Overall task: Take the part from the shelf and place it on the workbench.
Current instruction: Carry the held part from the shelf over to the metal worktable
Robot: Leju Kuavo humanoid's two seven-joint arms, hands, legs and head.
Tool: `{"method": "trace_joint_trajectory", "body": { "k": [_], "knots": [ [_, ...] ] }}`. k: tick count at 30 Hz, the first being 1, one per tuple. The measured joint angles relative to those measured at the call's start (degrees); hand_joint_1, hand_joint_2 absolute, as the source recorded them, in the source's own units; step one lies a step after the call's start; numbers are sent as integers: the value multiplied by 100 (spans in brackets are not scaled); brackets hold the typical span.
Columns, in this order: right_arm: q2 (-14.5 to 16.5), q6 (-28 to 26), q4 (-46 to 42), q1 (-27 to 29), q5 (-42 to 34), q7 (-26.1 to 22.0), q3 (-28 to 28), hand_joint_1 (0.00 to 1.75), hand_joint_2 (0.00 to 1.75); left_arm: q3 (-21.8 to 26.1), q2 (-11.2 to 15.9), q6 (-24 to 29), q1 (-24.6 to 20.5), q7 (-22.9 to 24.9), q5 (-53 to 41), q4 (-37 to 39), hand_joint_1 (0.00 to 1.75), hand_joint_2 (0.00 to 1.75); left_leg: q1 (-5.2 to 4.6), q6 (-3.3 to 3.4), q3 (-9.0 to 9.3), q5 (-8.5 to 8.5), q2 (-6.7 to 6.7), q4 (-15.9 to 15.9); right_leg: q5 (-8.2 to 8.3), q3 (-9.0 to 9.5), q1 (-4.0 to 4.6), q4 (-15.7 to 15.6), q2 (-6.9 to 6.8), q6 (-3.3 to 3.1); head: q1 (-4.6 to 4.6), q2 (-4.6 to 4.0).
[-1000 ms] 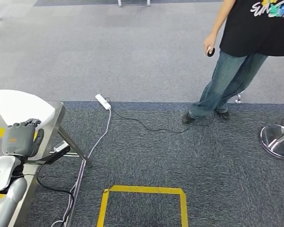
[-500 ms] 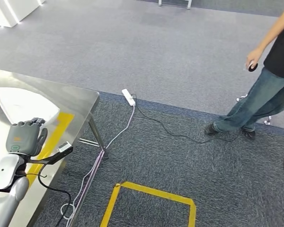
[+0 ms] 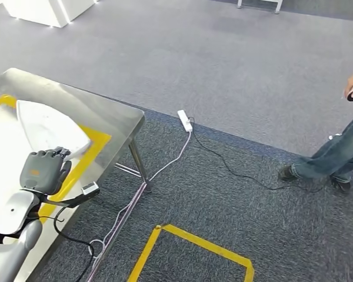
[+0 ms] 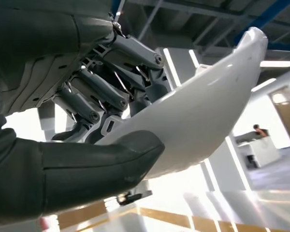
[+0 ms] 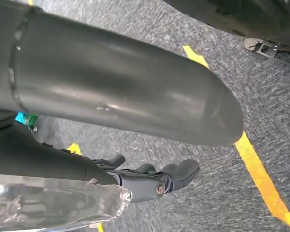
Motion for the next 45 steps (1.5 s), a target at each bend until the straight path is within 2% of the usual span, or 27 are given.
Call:
{"method": "trace_joint_trajectory", "body": {
  "k": [2,3,4,6,8,10,11,13,15,16,17,18,19,21,22,24,26,28,30,32,33,35,37,39,41,43,45],
  "knots": [
    [-3,0,2,6,-5,2,4,0,0,-54,1,-1,7,-13,1,3,175,175,10,-16,-228,-122,48,471,-13,2,12,2,-143,-12,-1,0],
    [-5,0,2,4,-13,3,10,0,0,-82,1,-1,10,-21,2,5,175,175,10,-10,-195,-27,61,415,-20,8,17,2,-213,-12,-1,0],
    [-5,-1,2,1,-21,3,19,0,0,-109,1,-2,7,-27,2,6,175,175,5,7,-56,145,93,163,-30,20,24,2,-280,-7,0,0],
    [-5,-2,2,-2,-41,4,44,0,0,-161,0,-2,-19,-31,2,6,175,175,-41,71,353,459,326,-576,-63,51,56,9,-402,24,-2,0],
    [-7,-5,2,0,-64,9,69,0,0,-208,1,3,-58,-31,2,5,175,175,-94,140,561,522,507,-989,-96,64,98,19,-516,73,3,0],
    [-9,-9,2,-1,-87,15,91,0,0,-253,20,9,-69,-26,2,4,175,175,-105,193,558,502,421,-1047,-118,81,115,9,-641,124,9,0],
    [-11,-10,1,-1,-95,17,103,0,0,-271,31,10,-65,-23,2,4,175,175,-95,219,561,515,358,-1069,-149,79,109,25,-621,154,13,0],
    [-15,-14,1,0,-100,17,121,0,0,-302,42,11,-80,-17,2,4,175,175,-61,280,571,543,240,-1108,-353,-44,87,308,-388,207,32,0],
    [-22,-17,2,14,-102,19,127,0,0,-330,36,11,-98,-11,2,4,175,175,-47,316,562,552,113,-1112,-703,-389,64,1012,-128,235,53,0],
    [-27,-16,2,25,-103,20,128,0,0,-346,33,10,-97,-10,2,5,175,175,-47,324,558,554,40,-1111,-828,-573,61,1365,-81,246,57,0],
    [-33,-16,2,36,-105,22,128,0,0,-363,31,10,-94,-8,2,5,175,175,-47,324,557,554,-36,-1109,-850,-697,59,1571,-60,254,58,0],
    [-40,-15,2,44,-112,23,129,0,0,-379,32,9,-92,-6,2,6,175,175,-46,323,559,555,-113,-1107,-759,-728,56,1572,-47,259,60,0],
    [-46,-13,2,49,-126,25,134,0,0,-395,33,8,-91,-2,2,6,175,175,-43,320,565,555,-190,-1105,-570,-656,50,1360,-22,257,59,0],
    [-62,-3,2,54,-170,28,156,0,0,-418,38,7,-95,12,2,6,175,175,-47,295,566,553,-332,-1092,-155,-356,17,636,204,241,60,0],
    [-68,3,2,57,-192,32,170,0,0,-427,44,5,-100,19,2,6,175,175,-51,270,549,554,-398,-1078,-50,-212,-6,329,335,229,56,0],
    [-75,19,2,73,-229,46,206,0,0,-437,67,2,-109,28,3,9,175,175,-43,194,494,581,-526,-1065,-36,-87,-17,87,464,197,54,0],
    [-80,25,2,84,-258,64,251,0,0,-439,106,-2,-95,42,4,15,175,175,-16,120,457,603,-599,-1065,-24,-54,-9,45,340,137,55,0],
    [-90,16,2,85,-295,76,286,0,0,-433,149,-1,-95,72,0,28,175,175,-23,64,357,462,-393,-857,-3,-16,-18,-1,201,69,27,0],
    [-96,5,2,93,-335,85,317,0,0,-429,169,2,-116,109,-21,55,175,175,-26,19,60,131,-89,-230,-15,10,-9,-16,49,21,-2,0],
    [-102,-1,2,102,-364,93,348,0,0,-427,178,2,-107,126,-44,101,175,175,-7,-8,-239,-85,22,387,-37,21,7,-15,-114,-4,-5,0],
    [-106,-5,2,101,-374,97,360,0,0,-424,183,2,-97,126,-49,124,175,175,-1,-9,-262,-44,45,444,-49,28,13,-14,-192,-7,-6,0],
    [-111,-12,2,96,-393,98,385,0,0,-411,198,3,-89,126,-55,160,175,175,-7,19,9,277,132,-38,-76,60,22,-14,-329,3,-6,0],
    [-115,-24,2,94,-422,98,417,0,0,-393,219,8,-106,129,-71,178,175,175,-56,78,399,513,371,-735,-117,96,57,-6,-446,43,-5,0],
    [-124,-37,2,93,-455,100,452,0,0,-373,241,13,-123,137,-85,194,175,175,-104,130,546,526,491,-1032,-152,116,95,-1,-561,93,3,0],
    [-136,-47,2,85,-491,105,493,0,0,-344,276,14,-119,144,-86,224,175,175,-98,183,541,530,375,-1069,-187,128,101,-10,-667,142,10,0],
    [-155,-64,4,76,-529,113,539,0,0,-304,304,16,-124,151,-86,254,175,175,-68,245,554,553,249,-1108,-337,60,85,162,-507,195,21,0],
    [-175,-82,10,78,-566,124,570,0,0,-279,301,16,-144,157,-88,279,175,175,-51,289,559,562,128,-1122,-657,-234,65,792,-194,223,44,0]
  ]
}}
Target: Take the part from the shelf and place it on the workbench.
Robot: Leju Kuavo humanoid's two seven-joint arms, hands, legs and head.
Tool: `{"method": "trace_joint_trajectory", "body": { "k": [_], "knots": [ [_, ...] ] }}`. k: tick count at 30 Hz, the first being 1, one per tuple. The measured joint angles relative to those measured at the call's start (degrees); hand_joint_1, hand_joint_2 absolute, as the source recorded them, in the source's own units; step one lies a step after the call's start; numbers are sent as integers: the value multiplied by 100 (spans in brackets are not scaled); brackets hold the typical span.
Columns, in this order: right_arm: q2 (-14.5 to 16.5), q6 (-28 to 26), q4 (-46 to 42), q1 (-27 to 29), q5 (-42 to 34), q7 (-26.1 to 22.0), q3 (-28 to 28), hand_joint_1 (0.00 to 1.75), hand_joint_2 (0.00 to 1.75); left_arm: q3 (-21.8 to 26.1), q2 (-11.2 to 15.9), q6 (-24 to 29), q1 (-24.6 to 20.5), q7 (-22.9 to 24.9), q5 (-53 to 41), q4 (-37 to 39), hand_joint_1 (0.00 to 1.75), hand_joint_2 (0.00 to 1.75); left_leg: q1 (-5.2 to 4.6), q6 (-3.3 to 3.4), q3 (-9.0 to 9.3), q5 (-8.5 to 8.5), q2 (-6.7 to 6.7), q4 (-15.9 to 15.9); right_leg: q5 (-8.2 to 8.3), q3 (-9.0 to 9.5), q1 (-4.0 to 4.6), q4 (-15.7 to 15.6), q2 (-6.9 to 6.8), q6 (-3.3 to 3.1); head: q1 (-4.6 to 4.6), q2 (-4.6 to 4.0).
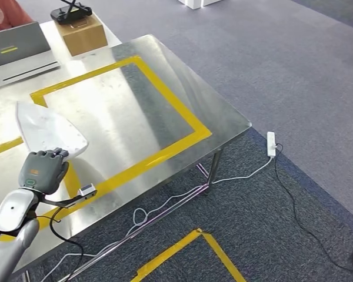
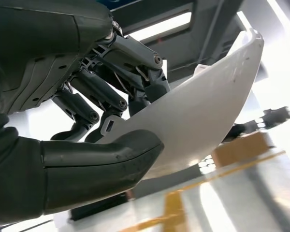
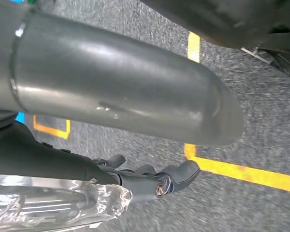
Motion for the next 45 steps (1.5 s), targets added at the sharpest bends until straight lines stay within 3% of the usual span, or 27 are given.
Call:
{"method": "trace_joint_trajectory", "body": {
  "k": [2,3,4,5,7,9,11,12,14,15,16,18,19,20,22,23,25,28,38,45],
  "knots": [
    [-22,-15,16,15,-49,19,27,0,0,5,-7,-7,-5,2,-4,33,175,175,-2,15,-2,0,-143,2,-224,-381,-6,705,129,12,11,0],
    [-34,-20,24,21,-75,29,45,0,0,7,-10,-11,-2,2,-5,50,175,175,-3,16,1,0,-220,3,-187,-480,-6,826,145,14,12,0],
    [-48,-27,30,25,-103,38,65,0,0,8,-12,-16,2,2,-6,67,175,175,-1,15,6,0,-297,4,-43,-476,-8,727,158,13,14,0],
    [-61,-32,33,26,-131,49,87,0,0,9,-14,-22,4,2,-6,79,175,175,2,11,15,-1,-374,6,185,-368,-13,421,193,5,14,0],
    [-79,-41,33,27,-186,68,128,0,0,11,-18,-33,-2,2,-6,90,175,175,1,-17,16,-6,-511,21,551,-51,-47,-341,411,-16,11,0],
    [-87,-46,34,31,-235,88,168,0,0,13,-22,-45,-11,3,-6,92,175,175,5,-82,-23,9,-635,38,633,134,-65,-709,573,-44,5,0],
    [-92,-50,34,34,-276,109,214,0,0,16,-19,-55,0,4,-6,100,175,175,27,-156,-63,35,-744,39,626,176,-55,-741,498,-91,3,0],
    [-96,-50,33,35,-294,121,237,0,0,17,-13,-58,11,4,-6,104,175,175,31,-184,-82,13,-692,67,637,189,-55,-758,440,-123,2,0],
    [-103,-49,30,41,-337,137,275,0,0,20,-6,-67,8,5,-6,110,175,175,25,-233,-225,-187,-413,377,653,218,-62,-796,314,-198,-25,0],
    [-105,-45,29,51,-356,145,289,0,0,20,-10,-73,1,7,-6,111,175,175,26,-256,-377,-362,-236,706,649,227,-53,-800,255,-224,-38,0],
    [-108,-38,28,65,-383,155,299,0,0,17,-18,-84,-6,8,-6,115,175,175,36,-278,-561,-540,-143,1092,641,228,-45,-799,195,-244,-48,0],
    [-113,-13,26,95,-453,180,315,0,0,11,-35,-102,6,7,-6,125,175,175,62,-308,-804,-691,-88,1608,629,231,-39,-796,93,-254,-46,0],
    [-116,1,22,104,-489,189,323,0,0,9,-41,-108,14,1,-6,131,175,175,70,-313,-780,-613,-82,1580,624,234,-38,-794,54,-251,-46,0],
    [-117,15,19,109,-517,193,334,0,0,8,-44,-109,18,-8,-5,134,175,175,75,-309,-637,-444,-74,1328,617,243,-37,-794,25,-244,-46,0],
    [-118,29,4,112,-545,195,362,0,0,7,-48,-108,11,-26,-2,136,175,175,67,-278,-212,-121,-30,574,597,258,-23,-785,-6,-211,-48,0],
    [-119,34,-3,112,-556,195,374,0,0,6,-51,-107,1,-33,4,137,175,175,57,-253,-50,-52,-9,280,588,256,-12,-779,-15,-184,-44,0],
    [-122,47,-16,120,-581,195,391,0,0,-1,-65,-104,-9,-51,23,138,175,175,41,-223,55,-69,3,57,572,237,15,-765,-21,-166,-38,0],
    [-144,83,-18,129,-650,197,435,0,0,-25,-104,-104,-8,-85,36,139,175,175,37,-222,55,-68,-9,33,572,237,12,-784,-24,-224,-33,0],
    [-207,97,-16,125,-784,204,602,0,0,-180,-194,-102,-64,-140,58,138,175,175,-1,-146,52,-78,-7,41,622,271,-23,-854,-19,-86,-37,0],
    [-297,-14,55,109,-1038,233,845,0,0,-390,-207,-32,-184,-466,200,116,175,175,4,-134,54,-68,-7,41,626,269,-18,-851,-20,-63,-38,0]
  ]
}}
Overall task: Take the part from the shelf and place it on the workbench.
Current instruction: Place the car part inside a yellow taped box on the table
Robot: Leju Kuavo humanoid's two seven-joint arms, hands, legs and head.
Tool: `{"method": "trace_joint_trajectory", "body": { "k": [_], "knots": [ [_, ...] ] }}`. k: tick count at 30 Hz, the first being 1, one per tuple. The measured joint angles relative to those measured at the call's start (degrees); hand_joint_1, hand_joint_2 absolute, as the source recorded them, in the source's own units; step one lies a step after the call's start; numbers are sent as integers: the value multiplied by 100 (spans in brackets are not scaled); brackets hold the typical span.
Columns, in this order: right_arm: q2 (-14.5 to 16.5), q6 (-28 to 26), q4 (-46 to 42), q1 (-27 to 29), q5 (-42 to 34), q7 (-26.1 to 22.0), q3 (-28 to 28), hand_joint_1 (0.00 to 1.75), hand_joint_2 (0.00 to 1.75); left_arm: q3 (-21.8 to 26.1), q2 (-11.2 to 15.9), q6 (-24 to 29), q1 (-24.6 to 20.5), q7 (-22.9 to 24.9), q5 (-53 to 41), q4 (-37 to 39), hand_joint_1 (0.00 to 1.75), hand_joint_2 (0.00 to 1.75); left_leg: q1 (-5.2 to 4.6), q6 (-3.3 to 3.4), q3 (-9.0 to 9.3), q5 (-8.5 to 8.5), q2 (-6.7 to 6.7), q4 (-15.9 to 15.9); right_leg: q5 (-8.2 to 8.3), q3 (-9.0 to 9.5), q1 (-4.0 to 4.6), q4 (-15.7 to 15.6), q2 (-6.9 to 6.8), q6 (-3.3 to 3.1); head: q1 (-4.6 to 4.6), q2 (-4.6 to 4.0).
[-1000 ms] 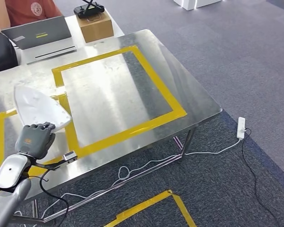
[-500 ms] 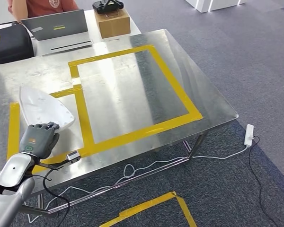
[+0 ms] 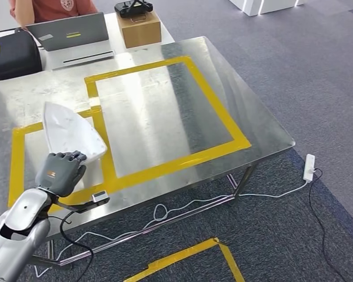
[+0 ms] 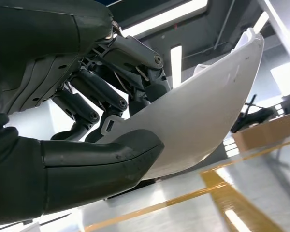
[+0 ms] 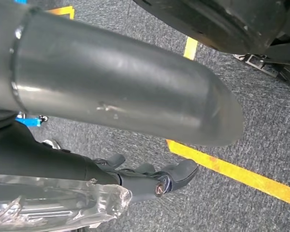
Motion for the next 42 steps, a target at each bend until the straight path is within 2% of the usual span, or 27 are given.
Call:
{"method": "trace_joint_trajectory", "body": {
  "k": [9,24,28,30,34,42],
  "knots": [
    [-152,-157,304,-113,-301,-43,306,0,0,-403,-25,-126,-268,71,-161,57,175,175,9,-5,0,4,1,-1,-1,-2,9,7,1,-1,0,0],
    [-305,-225,450,-109,-623,63,641,0,0,-555,-16,-250,-385,251,-205,367,175,175,8,-4,-1,4,0,-1,-2,-2,9,7,1,-1,1,0],
    [-342,-266,456,-107,-841,76,768,0,0,-528,-15,-339,-396,352,-208,435,0,175,9,-4,-1,4,0,-1,-2,-2,9,7,0,-1,0,0],
    [-362,-285,459,-106,-927,82,835,0,0,-492,-15,-377,-402,398,-194,462,0,175,9,-4,-1,4,0,-1,-2,-2,9,7,0,-1,0,0],
    [-391,-323,461,-87,-1078,131,955,0,0,-375,-20,-532,-406,447,-39,497,0,0,9,-4,-1,4,0,-1,-2,-2,9,7,0,-1,1,0],
    [-420,-326,365,5,-1309,279,1118,0,0,-176,-65,-606,-399,580,-31,539,0,0,9,-4,-1,4,0,-1,-2,-1,9,7,0,-1,1,0]
  ]
}}
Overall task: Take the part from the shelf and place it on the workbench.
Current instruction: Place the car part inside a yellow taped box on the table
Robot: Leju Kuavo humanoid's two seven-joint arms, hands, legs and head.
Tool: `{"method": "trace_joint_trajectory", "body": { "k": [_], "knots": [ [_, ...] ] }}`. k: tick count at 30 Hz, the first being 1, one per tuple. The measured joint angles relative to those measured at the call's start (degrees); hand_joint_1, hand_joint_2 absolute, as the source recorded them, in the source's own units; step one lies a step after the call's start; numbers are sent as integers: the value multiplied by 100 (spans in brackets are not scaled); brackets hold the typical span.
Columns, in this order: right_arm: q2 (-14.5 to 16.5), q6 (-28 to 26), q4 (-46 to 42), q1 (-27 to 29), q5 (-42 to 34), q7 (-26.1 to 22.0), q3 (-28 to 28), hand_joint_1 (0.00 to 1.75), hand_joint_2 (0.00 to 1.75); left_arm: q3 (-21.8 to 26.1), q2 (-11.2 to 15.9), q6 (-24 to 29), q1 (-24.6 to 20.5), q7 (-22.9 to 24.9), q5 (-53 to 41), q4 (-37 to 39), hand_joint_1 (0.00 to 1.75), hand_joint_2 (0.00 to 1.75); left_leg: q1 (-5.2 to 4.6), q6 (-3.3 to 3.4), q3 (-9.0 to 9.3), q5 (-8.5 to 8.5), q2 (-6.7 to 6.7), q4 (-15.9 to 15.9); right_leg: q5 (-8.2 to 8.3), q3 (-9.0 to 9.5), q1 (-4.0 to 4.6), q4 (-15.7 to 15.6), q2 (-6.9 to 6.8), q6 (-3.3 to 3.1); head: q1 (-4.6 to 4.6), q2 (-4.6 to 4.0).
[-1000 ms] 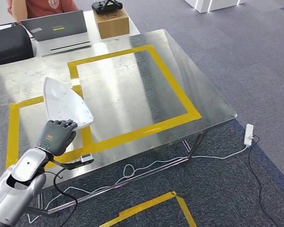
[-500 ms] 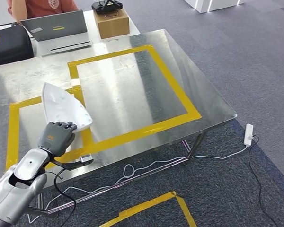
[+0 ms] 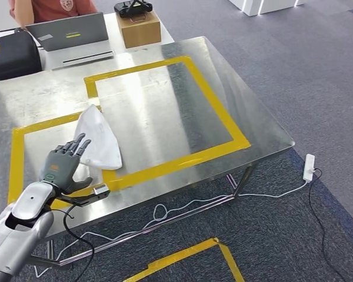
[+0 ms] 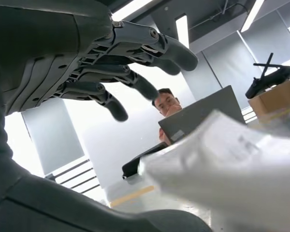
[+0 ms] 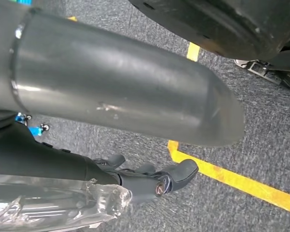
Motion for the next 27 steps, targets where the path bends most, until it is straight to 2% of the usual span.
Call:
{"method": "trace_joint_trajectory", "body": {
  "k": [13,16,18,20,22,23,24,25,26,27],
  "knots": [
    [-58,-138,-158,76,9,134,266,0,0,149,-52,-56,43,39,2,-2,0,0,-5,7,-1,-5,0,9,4,3,-5,-7,0,6,1,0],
    [-59,-155,-199,91,9,147,307,0,0,172,-46,-72,53,44,2,-7,0,0,-31,89,-9,-16,-7,8,23,22,-29,-41,-22,62,-4,0],
    [-66,-180,-246,102,9,167,336,0,0,212,-39,-90,58,51,2,-22,0,0,-5,146,58,42,-32,-121,-40,-1,-34,17,9,94,0,0],
    [-82,-203,-273,109,8,188,366,0,0,241,-40,-112,53,56,1,-34,0,0,28,186,125,101,-82,-233,-305,-203,-44,448,101,108,14,0],
    [-101,-217,-277,119,3,206,396,0,0,248,-45,-140,66,59,0,-34,0,0,29,200,123,110,-157,-243,-644,-563,-59,1193,156,126,24,0],
    [-109,-222,-277,123,-1,214,411,0,0,248,-50,-157,86,61,0,-34,0,0,31,191,120,110,-209,-241,-711,-698,-69,1451,163,139,27,0],
    [-119,-227,-277,126,-8,220,426,0,0,249,-55,-171,105,62,0,-34,0,0,36,175,117,110,-269,-237,-669,-743,-84,1512,166,155,26,0],
    [-128,-232,-278,126,-19,225,439,0,0,250,-60,-184,119,64,1,-34,0,0,46,148,114,108,-339,-226,-522,-676,-107,1347,180,174,27,0],
    [-138,-237,-278,126,-35,230,452,0,0,254,-67,-196,127,70,1,-34,0,0,60,112,111,99,-411,-202,-309,-511,-142,1002,236,198,26,0],
    [-146,-240,-278,127,-52,237,464,0,0,261,-72,-204,128,78,1,-34,0,0,69,66,95,83,-481,-167,-164,-326,-184,636,395,230,27,0]
  ]
}}
